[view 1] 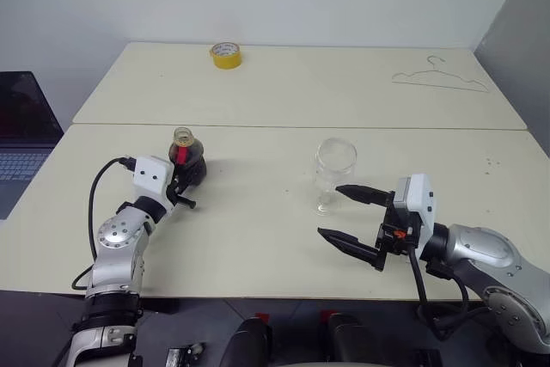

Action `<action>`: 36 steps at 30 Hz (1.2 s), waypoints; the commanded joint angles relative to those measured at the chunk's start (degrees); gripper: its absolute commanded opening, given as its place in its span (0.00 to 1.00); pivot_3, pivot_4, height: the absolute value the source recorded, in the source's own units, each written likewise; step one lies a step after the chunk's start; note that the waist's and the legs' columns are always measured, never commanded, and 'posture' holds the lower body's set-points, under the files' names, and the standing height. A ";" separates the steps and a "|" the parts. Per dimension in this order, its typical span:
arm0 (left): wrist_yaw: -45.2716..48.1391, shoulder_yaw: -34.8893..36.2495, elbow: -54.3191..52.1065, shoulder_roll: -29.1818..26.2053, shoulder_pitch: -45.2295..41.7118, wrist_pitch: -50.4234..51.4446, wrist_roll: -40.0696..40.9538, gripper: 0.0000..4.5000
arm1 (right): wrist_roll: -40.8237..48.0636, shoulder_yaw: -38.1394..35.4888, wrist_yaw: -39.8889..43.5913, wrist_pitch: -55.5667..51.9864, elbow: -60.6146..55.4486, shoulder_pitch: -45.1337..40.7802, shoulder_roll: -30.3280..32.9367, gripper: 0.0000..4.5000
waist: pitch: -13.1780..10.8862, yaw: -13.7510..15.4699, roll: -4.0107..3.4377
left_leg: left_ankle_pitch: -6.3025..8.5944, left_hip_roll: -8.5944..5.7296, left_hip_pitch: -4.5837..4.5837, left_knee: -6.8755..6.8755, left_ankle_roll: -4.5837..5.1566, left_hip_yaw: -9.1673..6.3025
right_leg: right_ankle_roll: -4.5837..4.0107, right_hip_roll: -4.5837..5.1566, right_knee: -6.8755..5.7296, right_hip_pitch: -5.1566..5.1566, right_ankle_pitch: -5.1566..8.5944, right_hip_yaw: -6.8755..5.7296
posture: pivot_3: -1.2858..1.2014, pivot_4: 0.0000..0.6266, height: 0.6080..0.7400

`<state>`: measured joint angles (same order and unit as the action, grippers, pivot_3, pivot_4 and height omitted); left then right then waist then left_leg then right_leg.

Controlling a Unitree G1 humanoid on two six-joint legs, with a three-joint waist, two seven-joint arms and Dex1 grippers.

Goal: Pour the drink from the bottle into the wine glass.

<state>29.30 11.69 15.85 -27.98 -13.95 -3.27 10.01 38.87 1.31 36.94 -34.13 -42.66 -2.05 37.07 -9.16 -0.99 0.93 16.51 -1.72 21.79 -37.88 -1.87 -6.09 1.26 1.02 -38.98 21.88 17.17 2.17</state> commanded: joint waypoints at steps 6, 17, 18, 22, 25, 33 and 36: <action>-0.14 0.89 -3.32 -0.81 0.26 1.44 0.92 0.14 | -0.18 -1.05 -0.18 1.49 -1.49 -0.72 -0.92 1.00 | 0.00 -0.01 0.00 | 0.00 0.00 0.00 0.00 0.00 0.00 | 0.00 0.00 0.00 0.00 0.00 -0.01 | 0.52 0.24 1.00; 0.14 -3.82 -20.99 3.01 -2.23 16.98 5.58 0.14 | 5.04 -12.48 2.24 0.62 -3.08 2.86 3.42 1.00 | -0.02 0.68 0.06 | 0.00 -0.03 0.09 -0.06 0.00 0.00 | 0.01 0.02 0.00 0.03 0.00 0.00 | 0.52 0.24 1.00; 0.56 -4.48 -22.00 3.14 -2.79 18.07 5.86 0.14 | 5.41 -13.67 2.38 0.47 -3.21 3.40 4.04 1.00 | -0.03 0.72 0.08 | 0.00 -0.03 0.11 -0.06 0.00 -0.01 | 0.01 0.02 0.00 0.03 0.00 -0.01 | 0.52 0.24 1.00; 0.95 -7.24 -24.13 3.81 -5.63 21.53 6.23 0.14 | 5.90 -16.52 2.31 0.24 -3.17 4.92 5.83 1.00 | -0.03 0.76 0.08 | 0.00 -0.03 0.09 -0.05 0.00 0.01 | 0.01 0.00 -0.01 0.03 0.00 -0.01 | 0.52 0.24 1.00; 1.47 -9.53 -24.67 4.02 -8.27 23.27 5.67 0.14 | 6.08 -18.30 1.84 0.35 -2.68 5.17 6.71 1.00 | -0.04 0.74 0.09 | 0.00 -0.02 0.08 -0.04 0.00 0.03 | 0.01 -0.01 -0.02 0.03 0.00 0.01 | 0.52 0.24 1.00; 3.75 -14.47 -22.94 2.44 -16.80 22.83 1.33 0.14 | 9.85 -22.07 -1.41 -1.00 -2.72 2.49 6.94 1.00 | -0.06 0.75 0.12 | -0.01 -0.04 0.09 -0.05 -0.01 0.04 | 0.01 -0.01 -0.02 0.02 0.00 0.02 | 0.52 0.24 1.00; 5.02 -16.86 -21.95 1.41 -19.68 20.63 -1.60 0.14 | 11.27 -21.57 -3.10 -1.77 -3.81 1.34 6.93 1.00 | -0.07 0.77 0.13 | -0.02 -0.04 0.10 -0.06 -0.02 0.04 | 0.01 -0.01 -0.01 0.02 0.00 0.01 | 0.52 0.24 1.00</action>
<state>33.51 -4.70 -4.74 -25.93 -31.51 20.26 9.89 48.56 -19.13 34.95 -35.83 -44.04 0.53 43.57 -9.23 -0.22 1.06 16.50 -1.76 21.89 -37.94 -1.89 -6.05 1.27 1.01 -38.99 21.90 17.17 2.20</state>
